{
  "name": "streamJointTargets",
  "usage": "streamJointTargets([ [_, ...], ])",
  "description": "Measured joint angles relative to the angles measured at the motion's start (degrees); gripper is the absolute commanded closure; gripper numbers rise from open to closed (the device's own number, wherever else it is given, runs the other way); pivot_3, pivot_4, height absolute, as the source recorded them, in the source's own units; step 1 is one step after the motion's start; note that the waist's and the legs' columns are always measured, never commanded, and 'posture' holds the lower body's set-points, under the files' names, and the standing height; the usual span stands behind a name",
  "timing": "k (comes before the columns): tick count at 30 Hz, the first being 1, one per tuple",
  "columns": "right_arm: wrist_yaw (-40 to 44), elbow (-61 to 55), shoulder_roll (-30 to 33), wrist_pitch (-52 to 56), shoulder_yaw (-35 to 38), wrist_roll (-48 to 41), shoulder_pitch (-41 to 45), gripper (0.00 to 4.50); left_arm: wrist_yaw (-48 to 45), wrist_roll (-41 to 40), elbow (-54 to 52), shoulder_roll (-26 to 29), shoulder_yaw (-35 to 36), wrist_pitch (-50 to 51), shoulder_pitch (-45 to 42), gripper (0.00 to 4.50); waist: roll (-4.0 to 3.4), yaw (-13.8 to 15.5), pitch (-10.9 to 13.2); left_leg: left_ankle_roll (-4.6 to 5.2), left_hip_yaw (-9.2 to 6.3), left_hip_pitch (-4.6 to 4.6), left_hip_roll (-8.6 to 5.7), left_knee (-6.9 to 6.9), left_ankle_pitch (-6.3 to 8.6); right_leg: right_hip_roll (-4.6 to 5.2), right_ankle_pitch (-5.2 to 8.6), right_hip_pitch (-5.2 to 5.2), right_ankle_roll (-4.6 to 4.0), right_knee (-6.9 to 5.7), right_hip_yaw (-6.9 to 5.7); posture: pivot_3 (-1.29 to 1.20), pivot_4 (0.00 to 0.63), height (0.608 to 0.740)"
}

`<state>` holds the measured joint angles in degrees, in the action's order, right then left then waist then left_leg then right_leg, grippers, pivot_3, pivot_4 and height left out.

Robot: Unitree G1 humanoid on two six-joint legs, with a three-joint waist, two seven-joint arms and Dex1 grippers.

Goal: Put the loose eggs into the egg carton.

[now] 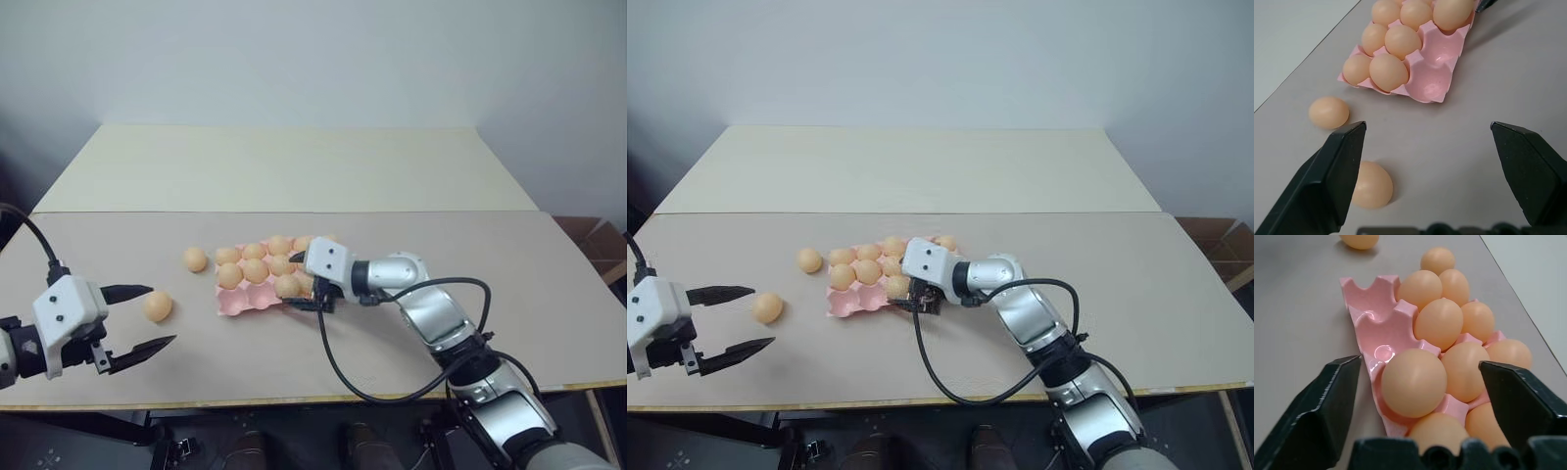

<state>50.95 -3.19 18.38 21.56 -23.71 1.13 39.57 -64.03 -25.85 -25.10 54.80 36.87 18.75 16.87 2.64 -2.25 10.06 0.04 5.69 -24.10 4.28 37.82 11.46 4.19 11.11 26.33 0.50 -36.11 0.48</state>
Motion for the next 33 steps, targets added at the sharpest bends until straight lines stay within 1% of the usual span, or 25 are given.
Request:
streamJointTargets([
  [5, -1.1, -0.1, -0.6, -0.1, 0.0, 0.1, 0.7, 0.05, 0.2, 0.0, 0.1, 0.0, 0.0, 0.0, -0.5, 0.08, 0.00, -0.1, 0.0, 0.00, 0.00, 0.00, 0.00, 0.00, 0.00, 0.00, 0.00, 0.00, 0.00, 0.00, 0.00, 0.00, 0.150, 0.740],
  [8, -1.0, -1.9, 1.0, 0.0, 0.4, -0.1, 0.7, 0.05, 0.2, 0.1, 0.2, 0.0, 0.0, 0.0, -0.7, 0.08, 0.00, -0.1, 0.0, 0.00, 0.00, -0.01, 0.00, 0.00, 0.00, 0.01, 0.00, 0.01, 0.00, 0.01, 0.00, 0.00, 0.150, 0.740],
  [11, 0.0, -5.9, 3.2, 1.1, 2.5, -1.7, 0.5, 0.05, 0.3, 0.0, 0.3, 0.0, -0.1, -0.1, -1.3, 0.08, 0.00, 0.1, 0.0, 0.00, 0.00, -0.03, 0.00, 0.00, 0.00, 0.02, 0.00, 0.01, 0.00, 0.03, -0.01, 0.00, 0.150, 0.740],
  [15, 3.6, -12.5, 9.1, 3.1, 6.2, -6.1, -1.9, 0.05, 0.0, -1.7, 0.4, -1.6, 0.0, -1.3, -2.3, 0.08, 0.00, 0.4, 0.0, -0.05, 0.00, -0.04, -0.02, 0.00, 0.03, 0.05, 0.02, 0.00, 0.03, 0.06, -0.02, 0.00, 0.150, 0.740],
  [17, 6.8, -15.3, 14.1, 3.9, 8.2, -8.8, -4.7, 0.05, 0.1, -3.9, 0.3, -3.2, 0.7, -1.2, -2.7, 0.08, 0.01, 0.8, 0.0, -0.05, 0.00, -0.03, -0.02, 0.00, 0.04, 0.05, 0.04, -0.03, 0.06, 0.09, -0.02, 0.00, 0.150, 0.740],
  [20, 11.4, -18.1, 21.3, 4.2, 11.7, -12.3, -8.6, 0.05, 0.9, -4.5, 0.1, -3.3, 2.0, -0.2, -2.0, 0.08, 0.01, 1.2, 0.0, -0.05, 0.00, -0.01, -0.02, 0.00, 0.04, 0.04, 0.15, -0.02, 0.24, 0.10, 0.00, 0.00, 0.150, 0.740],
  [22, 14.4, -19.3, 26.9, 4.3, 15.5, -14.8, -11.9, 0.05, 2.1, -3.8, -0.2, -3.7, 4.1, 0.4, 0.0, 0.08, 0.01, 1.2, 0.0, -0.10, 0.00, 0.03, -0.02, -0.01, 0.07, 0.04, 0.18, -0.03, 0.26, 0.11, 0.03, 0.00, 0.150, 0.740],
  [24, 15.8, -20.0, 31.0, 5.1, 19.8, -17.1, -14.3, 0.05, 4.2, -3.7, -1.1, -5.5, 7.2, 1.7, 1.8, 0.08, 0.02, 1.1, 0.0, -0.14, 0.00, 0.03, -0.01, -0.01, 0.09, 0.02, 0.19, -0.02, 0.26, 0.11, 0.05, 0.00, 0.150, 0.740],
  [26, 16.7, -20.6, 34.0, 5.9, 23.5, -18.8, -16.4, 0.05, 5.0, -3.7, -1.7, -6.4, 10.4, 3.0, 4.6, 0.08, 0.02, 1.1, 0.0, -0.21, 0.00, 0.06, 0.00, -0.01, 0.14, 0.01, 0.20, -0.02, 0.26, 0.11, 0.05, 0.00, 0.150, 0.740],
  [27, 17.3, -21.0, 35.6, 6.1, 25.1, -19.7, -17.9, 0.05, 5.1, -3.7, -2.1, -7.2, 12.2, 3.4, 6.3, 0.08, 0.02, 1.2, 0.0, -0.41, 0.00, 0.07, -0.01, -0.01, 0.25, 0.02, 0.21, -0.03, 0.25, 0.11, 0.06, 0.00, 0.150, 0.740],
  [29, 17.9, -21.1, 37.4, 6.2, 27.2, -20.7, -19.8, 0.05, 5.2, -3.6, -2.1, -8.0, 14.5, 3.9, 8.9, 0.08, 0.03, 1.3, 0.0, -0.43, -0.01, 0.10, -0.01, -0.01, 0.27, 0.03, 0.21, -0.06, 0.25, 0.12, 0.05, 0.00, 0.150, 0.740],
  [33, 17.4, -21.1, 38.9, 6.4, 28.5, -21.5, -21.2, 0.05, 6.2, -3.3, -1.7, -8.6, 16.5, 4.0, 10.9, 0.08, 0.04, 1.4, 0.0, -0.47, -0.03, 0.29, -0.08, 0.00, 0.29, 0.11, 0.22, -0.16, 0.26, 0.13, 0.06, 0.00, 0.150, 0.740],
])
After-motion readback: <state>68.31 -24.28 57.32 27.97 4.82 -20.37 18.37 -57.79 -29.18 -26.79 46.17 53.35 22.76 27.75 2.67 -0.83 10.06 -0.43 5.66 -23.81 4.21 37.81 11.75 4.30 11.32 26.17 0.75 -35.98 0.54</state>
